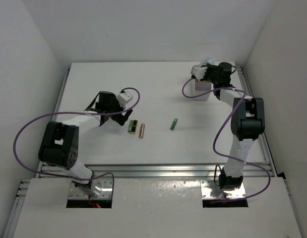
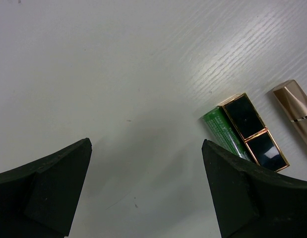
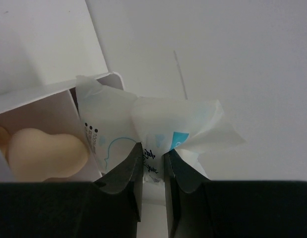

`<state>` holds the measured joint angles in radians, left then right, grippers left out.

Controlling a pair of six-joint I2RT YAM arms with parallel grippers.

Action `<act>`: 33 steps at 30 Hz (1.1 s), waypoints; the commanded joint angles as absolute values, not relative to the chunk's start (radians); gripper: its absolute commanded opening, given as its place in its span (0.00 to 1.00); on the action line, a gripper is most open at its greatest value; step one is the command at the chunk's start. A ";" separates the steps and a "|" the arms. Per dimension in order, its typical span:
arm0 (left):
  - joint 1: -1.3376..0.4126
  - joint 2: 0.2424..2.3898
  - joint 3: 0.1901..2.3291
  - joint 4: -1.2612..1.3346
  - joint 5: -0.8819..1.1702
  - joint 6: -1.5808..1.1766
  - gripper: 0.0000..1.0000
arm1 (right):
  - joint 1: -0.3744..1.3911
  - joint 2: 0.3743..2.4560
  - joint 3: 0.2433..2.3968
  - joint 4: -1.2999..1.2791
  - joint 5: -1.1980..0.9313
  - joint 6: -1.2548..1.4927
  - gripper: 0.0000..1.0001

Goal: Organize the makeup

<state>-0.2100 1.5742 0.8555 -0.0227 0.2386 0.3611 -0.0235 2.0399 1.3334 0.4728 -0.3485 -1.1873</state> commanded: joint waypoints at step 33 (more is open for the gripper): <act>-0.212 1.565 0.884 -0.025 0.245 0.382 1.00 | -0.008 1.922 1.262 0.301 -0.313 -0.779 0.80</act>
